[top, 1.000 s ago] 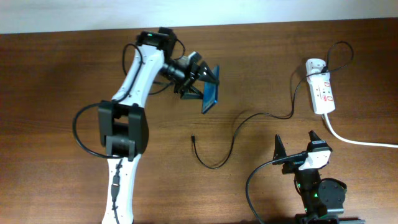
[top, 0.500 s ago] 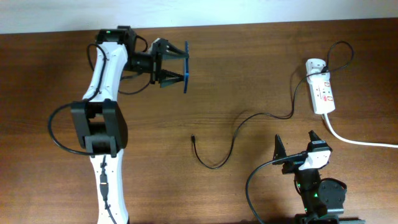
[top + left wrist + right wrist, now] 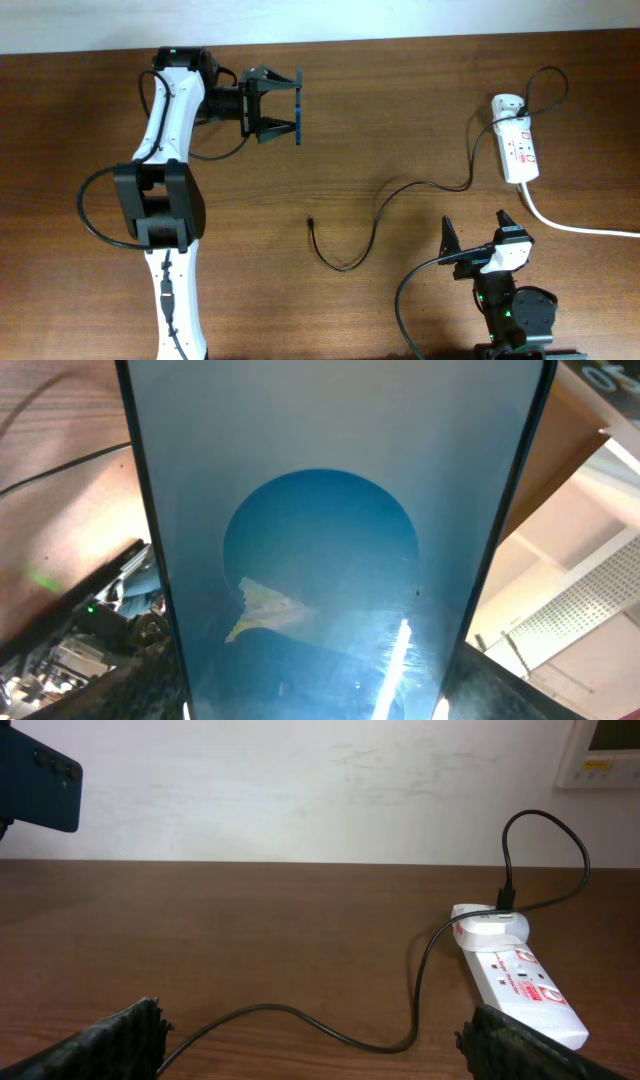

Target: Plug charger to phone and switch on socket

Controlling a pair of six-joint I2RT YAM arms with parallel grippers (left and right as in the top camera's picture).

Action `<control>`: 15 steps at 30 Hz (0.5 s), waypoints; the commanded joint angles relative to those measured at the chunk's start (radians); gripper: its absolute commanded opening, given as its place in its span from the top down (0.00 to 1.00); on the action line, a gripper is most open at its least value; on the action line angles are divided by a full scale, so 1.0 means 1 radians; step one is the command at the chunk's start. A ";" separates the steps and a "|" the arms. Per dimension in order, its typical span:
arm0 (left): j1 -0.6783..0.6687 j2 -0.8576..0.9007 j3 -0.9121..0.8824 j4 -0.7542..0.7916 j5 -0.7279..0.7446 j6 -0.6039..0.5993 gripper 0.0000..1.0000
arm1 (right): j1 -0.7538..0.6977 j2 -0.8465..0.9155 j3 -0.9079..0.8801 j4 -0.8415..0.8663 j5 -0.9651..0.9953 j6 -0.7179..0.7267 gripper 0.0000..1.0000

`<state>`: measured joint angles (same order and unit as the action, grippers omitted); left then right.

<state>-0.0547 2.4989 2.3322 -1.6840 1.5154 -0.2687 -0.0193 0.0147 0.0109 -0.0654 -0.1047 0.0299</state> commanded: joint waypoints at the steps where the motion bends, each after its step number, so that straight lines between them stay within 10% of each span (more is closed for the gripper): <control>1: 0.005 0.005 0.026 -0.005 0.059 -0.034 0.25 | -0.005 -0.006 -0.005 -0.006 0.002 0.009 0.02; 15: 0.005 0.005 0.026 -0.005 0.059 -0.088 0.25 | -0.006 -0.006 -0.005 -0.006 0.002 0.009 0.02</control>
<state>-0.0547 2.4989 2.3322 -1.6844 1.5158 -0.3176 -0.0193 0.0151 0.0109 -0.0654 -0.1047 0.0303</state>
